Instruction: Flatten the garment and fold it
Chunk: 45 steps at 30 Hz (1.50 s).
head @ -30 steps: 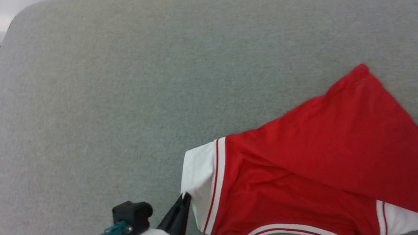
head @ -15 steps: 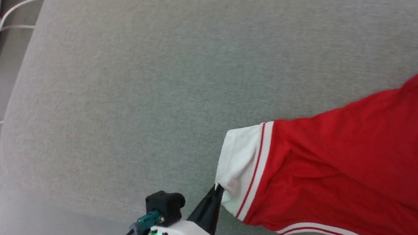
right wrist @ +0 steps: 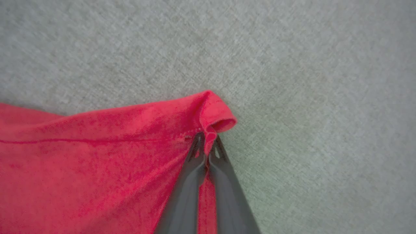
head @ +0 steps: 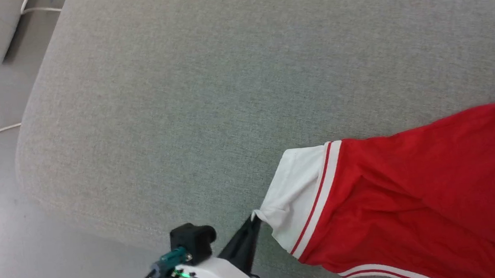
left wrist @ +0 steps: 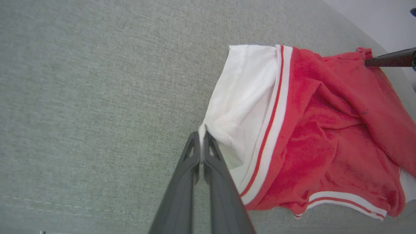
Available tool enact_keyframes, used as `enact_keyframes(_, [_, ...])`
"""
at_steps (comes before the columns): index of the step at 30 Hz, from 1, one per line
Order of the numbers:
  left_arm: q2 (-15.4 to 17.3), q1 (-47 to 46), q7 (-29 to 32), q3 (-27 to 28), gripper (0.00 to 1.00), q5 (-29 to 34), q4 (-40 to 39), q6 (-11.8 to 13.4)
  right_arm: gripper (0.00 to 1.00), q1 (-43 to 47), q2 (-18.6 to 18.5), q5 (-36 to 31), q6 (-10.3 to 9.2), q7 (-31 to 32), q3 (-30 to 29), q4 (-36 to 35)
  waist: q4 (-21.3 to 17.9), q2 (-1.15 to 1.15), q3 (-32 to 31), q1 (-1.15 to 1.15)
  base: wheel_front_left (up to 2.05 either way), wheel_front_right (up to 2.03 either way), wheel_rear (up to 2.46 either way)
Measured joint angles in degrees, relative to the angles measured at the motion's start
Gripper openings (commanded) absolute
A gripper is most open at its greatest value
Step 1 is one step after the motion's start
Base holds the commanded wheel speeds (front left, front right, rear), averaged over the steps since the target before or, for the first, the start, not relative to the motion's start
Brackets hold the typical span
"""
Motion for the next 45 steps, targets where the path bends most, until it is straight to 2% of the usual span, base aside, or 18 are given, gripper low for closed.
enact_keyframes(6, [2.96, -0.62, -0.71, 2.38, 0.00, 0.16, -1.64, 0.54, 0.00, -2.18, 3.75, 0.18, -0.04, -10.77, 0.12, 2.58, -2.19, 0.00, -2.52, 0.03, 0.00, 0.00, 0.00])
enact_keyframes(9, [4.98, -0.71, -0.77, 3.90, 0.00, 0.67, -3.46, 0.89, 0.00, -3.33, 4.41, 0.44, -0.05, -14.49, 0.05, 2.10, -3.81, 0.00, -4.62, 0.03, 0.00, 0.00, 0.00])
enact_keyframes(17, [10.73, -3.11, -1.27, 9.95, 0.00, 2.47, -11.92, 3.76, 0.00, -5.10, 3.50, 2.94, -0.05, -20.20, -0.24, -4.64, -9.40, 0.00, -10.69, 0.01, 0.00, 0.00, 0.00])
enact_keyframes(21, [13.44, -5.57, -1.31, 13.15, 0.00, 3.26, -16.27, 4.11, 0.00, -5.80, 3.89, 3.16, -0.05, -22.39, -1.37, -8.26, -12.66, 0.00, -13.48, 0.00, 0.00, 0.00, 0.00])
enact_keyframes(27, [16.75, -9.64, -1.98, 18.37, 0.00, 4.07, -21.20, 4.63, 0.00, -7.00, 5.15, 3.08, -0.05, -24.23, -3.82, -13.46, -17.37, 0.00, -17.54, 0.00, 0.00, 0.00, 0.00])
enact_keyframes(32, [17.84, -14.05, -3.72, 22.68, 0.00, 3.76, -24.66, 4.78, 0.00, -7.38, 6.89, 3.09, -0.04, -23.47, -7.93, -17.04, -21.02, 0.00, -20.34, 0.00, 0.00, 0.00, 0.00])
enact_keyframes(37, [19.26, -18.66, -4.82, 26.47, 0.00, 2.97, -25.16, 4.52, 0.00, -8.23, 7.87, 3.13, -0.04, -23.02, -9.98, -20.79, -24.44, 0.00, -21.88, 0.00, 0.00, 0.00, 0.00])
enact_keyframes(45, [20.62, -29.27, -4.24, 29.25, 0.00, 2.58, -25.40, 2.99, 0.00, -11.37, 8.45, 3.15, -0.04, -23.13, -12.37, -23.35, -28.43, 0.00, -21.55, 0.00, 0.00, 0.00, 0.00])
